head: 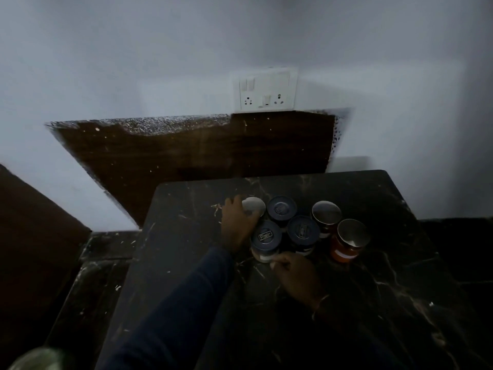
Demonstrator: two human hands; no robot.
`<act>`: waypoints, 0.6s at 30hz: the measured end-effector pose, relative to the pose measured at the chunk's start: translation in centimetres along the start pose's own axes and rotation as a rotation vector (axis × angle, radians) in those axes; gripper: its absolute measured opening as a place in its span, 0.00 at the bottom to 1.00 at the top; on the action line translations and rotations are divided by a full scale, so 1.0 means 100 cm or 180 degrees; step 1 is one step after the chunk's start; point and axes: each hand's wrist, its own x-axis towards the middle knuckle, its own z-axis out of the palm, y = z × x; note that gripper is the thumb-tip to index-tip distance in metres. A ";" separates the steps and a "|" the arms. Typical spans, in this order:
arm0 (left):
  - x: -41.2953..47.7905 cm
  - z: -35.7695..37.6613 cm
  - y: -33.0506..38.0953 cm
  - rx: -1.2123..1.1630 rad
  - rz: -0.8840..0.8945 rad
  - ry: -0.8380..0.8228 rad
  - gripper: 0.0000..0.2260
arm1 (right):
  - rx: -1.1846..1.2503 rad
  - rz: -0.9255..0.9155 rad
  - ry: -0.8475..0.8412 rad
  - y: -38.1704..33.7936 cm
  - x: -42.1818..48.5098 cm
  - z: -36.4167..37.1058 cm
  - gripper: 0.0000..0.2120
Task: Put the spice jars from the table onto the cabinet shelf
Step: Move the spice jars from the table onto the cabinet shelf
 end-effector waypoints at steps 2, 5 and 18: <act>0.019 0.006 0.008 0.0380 -0.0033 -0.0245 0.25 | 0.0027 -0.0036 -0.0027 -0.001 0.003 -0.001 0.09; 0.037 0.021 0.012 0.0887 -0.0037 -0.0705 0.31 | 0.0173 0.0069 -0.0145 0.003 0.004 -0.005 0.09; 0.044 -0.005 -0.055 0.1980 -0.0125 -0.1015 0.25 | 0.0480 0.0399 -0.0133 0.040 0.012 -0.030 0.12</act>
